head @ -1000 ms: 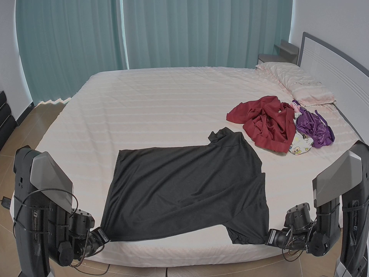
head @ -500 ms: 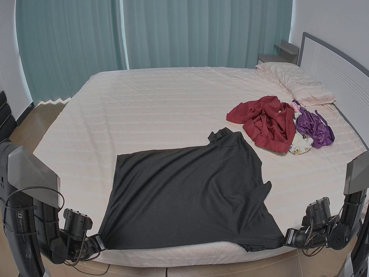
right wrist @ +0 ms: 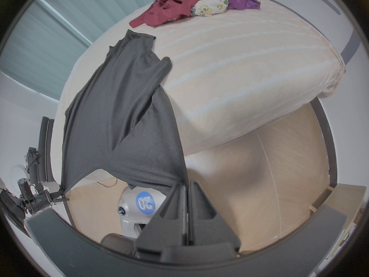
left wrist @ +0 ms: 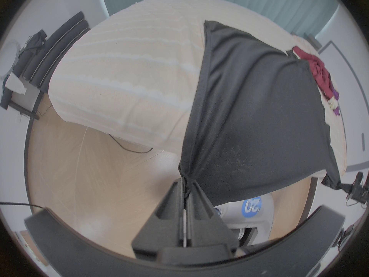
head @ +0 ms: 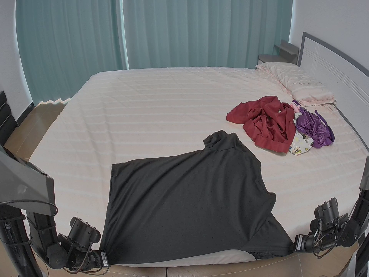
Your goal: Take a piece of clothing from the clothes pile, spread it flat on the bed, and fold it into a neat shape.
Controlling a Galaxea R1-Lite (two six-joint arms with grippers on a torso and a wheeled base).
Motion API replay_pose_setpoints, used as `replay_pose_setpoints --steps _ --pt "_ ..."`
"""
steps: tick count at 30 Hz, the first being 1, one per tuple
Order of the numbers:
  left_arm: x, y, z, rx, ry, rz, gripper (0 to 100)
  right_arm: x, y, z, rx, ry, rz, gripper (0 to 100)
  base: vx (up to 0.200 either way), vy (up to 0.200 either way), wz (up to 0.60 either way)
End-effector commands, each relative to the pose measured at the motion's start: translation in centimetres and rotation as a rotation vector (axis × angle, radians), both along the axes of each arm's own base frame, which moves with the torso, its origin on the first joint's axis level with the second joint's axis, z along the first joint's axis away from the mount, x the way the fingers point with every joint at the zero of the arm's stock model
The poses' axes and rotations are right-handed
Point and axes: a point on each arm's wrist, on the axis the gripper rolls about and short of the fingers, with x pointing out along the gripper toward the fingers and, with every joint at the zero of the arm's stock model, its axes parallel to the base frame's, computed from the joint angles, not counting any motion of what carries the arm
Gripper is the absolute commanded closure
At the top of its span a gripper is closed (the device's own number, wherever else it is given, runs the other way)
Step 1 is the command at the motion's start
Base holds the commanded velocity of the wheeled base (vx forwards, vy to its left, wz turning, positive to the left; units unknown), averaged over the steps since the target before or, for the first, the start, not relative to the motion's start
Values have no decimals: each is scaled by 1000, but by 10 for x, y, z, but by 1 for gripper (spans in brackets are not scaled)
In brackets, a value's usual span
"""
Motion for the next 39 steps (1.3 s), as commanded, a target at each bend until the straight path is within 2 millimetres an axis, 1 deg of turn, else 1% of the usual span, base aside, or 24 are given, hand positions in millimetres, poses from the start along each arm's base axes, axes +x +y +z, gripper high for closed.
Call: replay_pose_setpoints --steps 1,7,11,14,16,18,22,26,27,32,35,39 --pt "-10 -4 4 9 24 -42 100 -9 -3 4 -10 15 5 100 0 0 0" --pt "-14 -4 9 10 35 -49 100 -13 -4 8 -20 21 25 100 0 0 0" --pt "-22 -3 14 18 72 -56 100 -17 -5 11 -34 30 51 100 0 0 0" --pt "-24 -2 20 0 50 -57 100 -17 -5 14 -31 4 54 100 0 0 0" --pt "-23 -2 27 -27 12 -58 100 -15 -5 20 -21 -35 52 100 0 0 0" --pt "-21 -2 29 -33 -3 -53 100 -12 -4 22 -15 -54 52 100 0 0 0" --pt "-4 1 41 -75 -108 14 100 4 -6 39 6 -174 21 100 0 0 0" --pt "9 4 47 -91 -160 55 100 20 -9 53 17 -265 -14 100 0 0 0" --pt "10 4 48 -91 -161 58 100 21 -9 53 17 -268 -15 100 0 0 0" --pt "34 4 56 -127 -239 114 100 40 -7 62 24 -328 -18 100 0 0 0" --pt "45 4 61 -147 -274 148 100 51 -6 65 27 -351 -19 100 0 0 0" --pt "57 5 56 -142 -268 167 100 67 -5 66 32 -368 -22 100 0 0 0"
